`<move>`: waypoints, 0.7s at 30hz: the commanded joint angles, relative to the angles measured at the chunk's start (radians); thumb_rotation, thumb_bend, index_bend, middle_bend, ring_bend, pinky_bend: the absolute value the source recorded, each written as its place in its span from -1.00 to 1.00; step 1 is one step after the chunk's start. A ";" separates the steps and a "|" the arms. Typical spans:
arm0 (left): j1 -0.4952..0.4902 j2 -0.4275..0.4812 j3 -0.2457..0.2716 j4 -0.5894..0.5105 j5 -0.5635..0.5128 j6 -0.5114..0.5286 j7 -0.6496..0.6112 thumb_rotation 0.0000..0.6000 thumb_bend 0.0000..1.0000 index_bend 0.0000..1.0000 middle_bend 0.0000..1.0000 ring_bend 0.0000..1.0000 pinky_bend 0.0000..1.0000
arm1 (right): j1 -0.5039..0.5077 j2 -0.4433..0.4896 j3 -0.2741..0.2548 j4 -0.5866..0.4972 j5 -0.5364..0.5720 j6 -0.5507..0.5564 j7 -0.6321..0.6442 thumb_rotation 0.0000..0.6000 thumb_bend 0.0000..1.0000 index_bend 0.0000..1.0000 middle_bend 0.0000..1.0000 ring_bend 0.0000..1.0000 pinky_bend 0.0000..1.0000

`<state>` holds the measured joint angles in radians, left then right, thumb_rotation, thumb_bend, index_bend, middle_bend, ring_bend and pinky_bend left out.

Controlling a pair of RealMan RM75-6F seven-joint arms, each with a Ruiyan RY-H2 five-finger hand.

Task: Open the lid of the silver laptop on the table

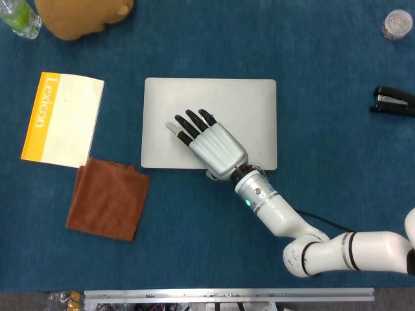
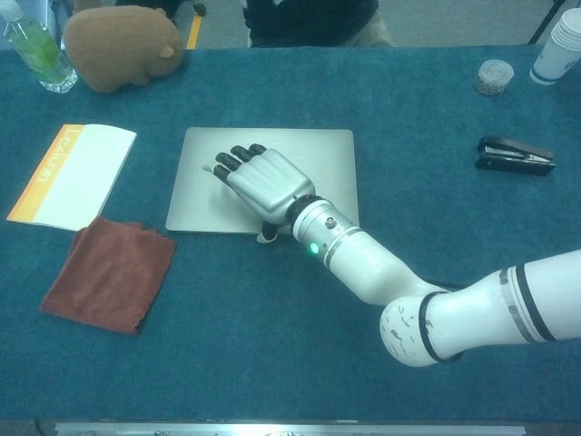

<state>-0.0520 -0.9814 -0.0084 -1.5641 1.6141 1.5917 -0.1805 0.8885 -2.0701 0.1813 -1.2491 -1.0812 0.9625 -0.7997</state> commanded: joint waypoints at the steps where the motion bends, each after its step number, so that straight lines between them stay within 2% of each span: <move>1: 0.001 -0.002 0.000 0.003 0.000 0.001 -0.003 1.00 -0.21 -0.36 -0.40 -0.57 -0.52 | 0.001 -0.003 0.001 0.005 0.000 -0.001 0.001 1.00 -0.98 -1.00 -0.85 -0.97 -0.76; 4: 0.001 -0.002 -0.001 0.006 -0.002 0.001 -0.006 1.00 -0.21 -0.36 -0.40 -0.57 -0.52 | 0.002 -0.007 0.003 0.010 -0.003 0.000 0.003 1.00 -0.97 -1.00 -0.85 -0.97 -0.76; 8: 0.002 -0.003 -0.001 0.011 -0.003 0.003 -0.010 1.00 -0.21 -0.35 -0.40 -0.57 -0.52 | 0.004 -0.007 0.004 0.009 -0.006 0.000 0.003 1.00 -0.85 -1.00 -0.85 -0.97 -0.76; 16: 0.000 -0.007 0.009 0.026 0.000 -0.014 -0.029 1.00 -0.21 -0.35 -0.41 -0.57 -0.52 | 0.008 0.001 0.005 -0.006 -0.010 0.001 -0.013 1.00 -0.46 -1.00 -0.85 -0.97 -0.76; 21: 0.000 -0.013 0.011 0.040 0.006 -0.012 -0.034 1.00 -0.21 -0.35 -0.41 -0.57 -0.52 | 0.014 0.011 0.009 -0.020 -0.007 0.003 -0.033 1.00 -0.33 -1.00 -0.85 -0.97 -0.76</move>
<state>-0.0517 -0.9937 0.0027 -1.5246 1.6196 1.5798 -0.2143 0.9011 -2.0609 0.1893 -1.2676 -1.0894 0.9657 -0.8313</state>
